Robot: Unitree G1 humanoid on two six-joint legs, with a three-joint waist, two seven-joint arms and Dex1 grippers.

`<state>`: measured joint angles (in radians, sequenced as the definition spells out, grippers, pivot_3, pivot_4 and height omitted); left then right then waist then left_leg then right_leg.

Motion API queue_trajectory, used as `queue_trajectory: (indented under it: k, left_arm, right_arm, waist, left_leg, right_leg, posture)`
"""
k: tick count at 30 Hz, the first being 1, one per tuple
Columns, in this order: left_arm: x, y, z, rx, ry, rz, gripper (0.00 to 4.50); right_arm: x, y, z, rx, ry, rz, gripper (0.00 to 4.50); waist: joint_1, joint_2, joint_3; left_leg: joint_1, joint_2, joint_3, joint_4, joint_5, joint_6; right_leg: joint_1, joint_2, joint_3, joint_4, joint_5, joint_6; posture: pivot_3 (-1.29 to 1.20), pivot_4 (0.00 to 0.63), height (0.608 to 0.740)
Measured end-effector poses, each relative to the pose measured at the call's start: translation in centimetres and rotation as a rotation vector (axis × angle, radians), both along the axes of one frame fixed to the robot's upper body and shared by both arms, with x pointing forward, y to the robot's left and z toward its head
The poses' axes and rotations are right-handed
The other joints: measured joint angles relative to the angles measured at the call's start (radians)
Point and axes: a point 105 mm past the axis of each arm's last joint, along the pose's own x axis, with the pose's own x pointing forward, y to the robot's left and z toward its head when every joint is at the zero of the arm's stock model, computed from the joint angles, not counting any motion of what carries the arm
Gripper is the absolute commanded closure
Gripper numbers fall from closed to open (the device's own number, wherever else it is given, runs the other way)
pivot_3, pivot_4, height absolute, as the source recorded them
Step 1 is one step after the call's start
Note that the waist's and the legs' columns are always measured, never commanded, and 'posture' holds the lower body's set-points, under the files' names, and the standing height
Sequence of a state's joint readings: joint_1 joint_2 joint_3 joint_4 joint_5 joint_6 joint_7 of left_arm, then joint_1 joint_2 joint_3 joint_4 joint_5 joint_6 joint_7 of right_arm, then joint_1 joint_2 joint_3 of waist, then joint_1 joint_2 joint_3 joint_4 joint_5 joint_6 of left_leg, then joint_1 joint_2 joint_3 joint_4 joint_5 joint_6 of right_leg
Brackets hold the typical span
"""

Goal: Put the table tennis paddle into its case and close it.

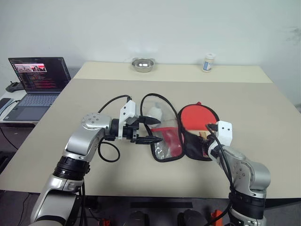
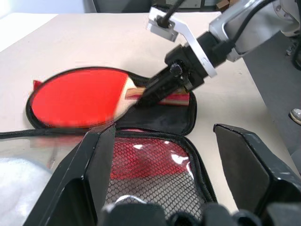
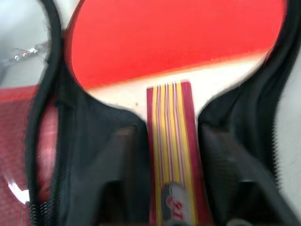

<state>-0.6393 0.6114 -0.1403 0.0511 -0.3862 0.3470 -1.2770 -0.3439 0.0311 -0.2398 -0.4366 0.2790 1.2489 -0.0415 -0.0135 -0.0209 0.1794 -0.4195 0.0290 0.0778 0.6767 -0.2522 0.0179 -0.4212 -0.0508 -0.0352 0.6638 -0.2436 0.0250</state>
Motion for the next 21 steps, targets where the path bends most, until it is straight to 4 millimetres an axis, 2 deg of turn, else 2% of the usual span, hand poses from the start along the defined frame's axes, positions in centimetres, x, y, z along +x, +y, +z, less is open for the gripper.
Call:
queue_trajectory:
  k: [3,8,11,14,16,19,21]
  left_arm:
    - [0.0,0.1,-0.2,0.004,0.018,0.008,0.88]
    - [0.2,0.2,-0.3,0.002,0.024,0.029,0.88]
    - [0.5,0.7,-0.4,-0.01,0.035,0.079,0.88]
    - [0.6,2.4,-0.9,0.005,0.053,0.146,0.88]
    - [0.5,3.1,-1.4,0.021,0.065,0.165,0.88]
    - [0.4,3.3,-1.7,0.031,0.071,0.174,1.46]
    - [0.6,3.7,-1.7,0.043,0.07,0.185,2.14]
  right_arm:
    - [-0.1,0.5,0.2,-0.014,-0.01,0.041,0.08]
    - [-0.7,0.6,1.0,-0.069,-0.037,0.118,0.03]
    - [-1.9,1.1,3.4,-0.131,-0.123,0.296,0.03]
    - [-3.9,1.2,5.8,-0.204,-0.2,0.499,0.03]
    - [-5.3,1.4,6.9,-0.191,-0.224,0.626,0.03]
    - [-7.3,1.6,8.5,-0.162,-0.256,0.784,0.0]
    - [-8.0,0.9,9.4,-0.224,-0.257,0.849,0.0]
  waist:
    - [0.0,0.0,0.0]
    - [-0.001,0.0,0.0]
    - [-0.003,0.0,0.0]
    - [-0.004,0.0,0.0]
    - [-0.004,-0.001,0.0]
    - [-0.003,-0.002,0.001]
    - [-0.001,-0.002,0.001]
  left_leg:
    - [0.0,0.0,0.0,0.0,0.0,0.0]
    - [0.0,0.0,0.0,0.0,0.0,0.0]
    - [0.0,0.0,0.0,0.0,0.0,0.0]
    - [0.0,0.0,-0.001,-0.001,0.0,0.0]
    - [0.0,0.001,-0.002,-0.001,0.0,0.0]
    - [0.0,0.0,-0.003,0.0,0.0,0.0]
    - [0.0,0.0,-0.003,0.0,0.0,0.0]
  right_leg:
    - [0.0,0.0,0.0,0.0,0.0,0.0]
    - [0.0,0.0,0.0,0.0,0.0,0.0]
    - [0.0,0.0,0.0,-0.001,0.0,0.0]
    - [0.0,0.0,-0.001,-0.001,-0.001,0.0]
    - [0.0,0.0,-0.001,-0.001,-0.001,0.001]
    - [0.001,-0.001,-0.002,-0.001,-0.001,0.001]
    - [0.002,-0.002,-0.002,-0.002,-0.001,0.002]
  posture:
    - [0.0,0.15,0.74]
    - [0.0,0.15,0.74]
    - [0.0,0.15,0.74]
    - [0.0,0.15,0.74]
    - [0.0,0.15,0.74]
    - [0.0,0.15,0.74]
    - [0.0,0.15,0.74]
